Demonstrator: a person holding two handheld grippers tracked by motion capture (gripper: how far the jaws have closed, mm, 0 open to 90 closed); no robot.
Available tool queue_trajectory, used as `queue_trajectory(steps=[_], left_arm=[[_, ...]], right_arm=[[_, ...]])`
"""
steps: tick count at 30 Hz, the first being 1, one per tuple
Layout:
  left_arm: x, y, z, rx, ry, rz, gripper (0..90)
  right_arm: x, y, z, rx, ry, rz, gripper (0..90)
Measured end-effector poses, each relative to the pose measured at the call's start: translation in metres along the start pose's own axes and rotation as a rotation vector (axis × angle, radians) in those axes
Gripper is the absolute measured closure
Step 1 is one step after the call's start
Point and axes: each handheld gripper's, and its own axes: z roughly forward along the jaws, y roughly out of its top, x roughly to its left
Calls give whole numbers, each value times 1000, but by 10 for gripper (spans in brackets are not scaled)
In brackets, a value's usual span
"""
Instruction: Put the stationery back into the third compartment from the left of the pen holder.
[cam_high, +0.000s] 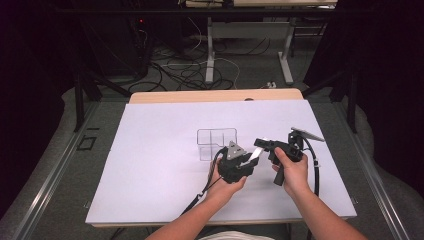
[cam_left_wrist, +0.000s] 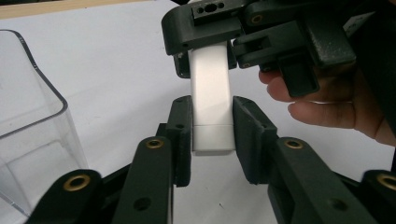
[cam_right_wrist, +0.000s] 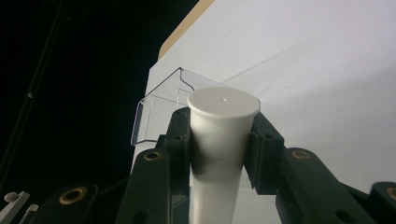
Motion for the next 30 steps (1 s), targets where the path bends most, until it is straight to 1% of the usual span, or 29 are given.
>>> queue_trajectory(steps=[1, 2, 3, 4, 5, 6, 7, 8, 9, 10, 11, 12, 13, 14, 15, 16, 17, 18, 19, 21, 22, 23, 24, 25, 26, 27, 28, 29, 30], left_arm=[[0, 1, -1, 9, -2, 6, 664], [0, 1, -3, 13, 0, 9, 657], [0, 1, -3, 8, 7, 8, 649], [0, 1, -4, 16, 14, 12, 640], [1, 1, -6, 24, 19, 10, 631], [2, 1, -8, 30, 23, 18, 620], [3, 0, -10, 36, 28, 15, 615], [5, 0, -11, 30, 38, 13, 607], [7, 0, -13, 43, 45, 11, 598], [9, -1, -14, 34, 50, 7, 592], [11, -1, -17, 36, 53, 1, 586], [13, -1, -19, 31, 61, -2, 572], [15, -2, -21, 34, 63, -6, 558], [16, -2, -23, 37, 67, -3, 551], [17, -3, -25, 34, 73, -2, 542], [18, -3, -27, 35, 74, 6, 532], [19, -4, -30, 39, 79, 10, 524], [20, -4, -32, 41, 84, 17, 515], [21, -5, -33, 39, 85, 14, 505], [24, -6, -38, 40, 91, 20, 486], [25, -7, -40, 42, 93, 17, 478], [27, -8, -42, 43, 94, 17, 472], [29, -9, -45, 49, 100, 19, 467], [31, -10, -47, 54, 106, 24, 465], [33, -11, -49, 57, 111, 25, 460], [35, -12, -51, 50, 115, 19, 454], [38, -13, -54, 56, 119, 21, 450], [41, -14, -57, 54, 125, 20, 446], [43, -15, -60, 59, 130, 15, 440]], right_arm=[[1, 0, 0, -4, 12, 4, 661], [1, 2, -3, 37, 6, -2, 661], [1, 2, 0, -1, 15, -4, 662], [3, 3, 0, -3, 19, 6, 662], [3, 4, -1, 2, 19, 5, 662], [4, 5, 0, -14, 7, -2, 662], [5, 6, 0, -10, 4, -19, 662], [5, 7, -1, 2, 4, -35, 662], [6, 8, 0, -9, 1, -24, 662], [6, 8, 0, -13, 0, -43, 662], [8, 9, 0, -16, -6, -35, 662], [8, 10, -1, -12, -8, -48, 662], [8, 12, -3, 12, -43, -79, 662], [9, 12, -3, 6, -54, -70, 662], [10, 12, 0, -28, -16, -56, 662], [10, 12, 0, -28, -12, -52, 662], [10, 13, -1, -26, -12, -68, 663], [11, 13, -1, -28, -17, -66, 662], [11, 14, -1, -33, -18, -66, 663], [12, 15, -1, -21, -19, -82, 663], [12, 15, -1, -24, -16, -90, 663], [14, 15, -1, -36, -26, -79, 663], [15, 15, 0, -43, -32, -93, 663], [15, 15, 0, -37, -34, -105, 663], [16, 16, 0, -39, -35, -109, 663], [17, 16, 0, -38, -38, -119, 663], [17, 16, 0, -42, -39, -130, 663], [18, 17, 0, -30, -38, -127, 663], [19, 17, 0, -32, -37, -132, 663]])
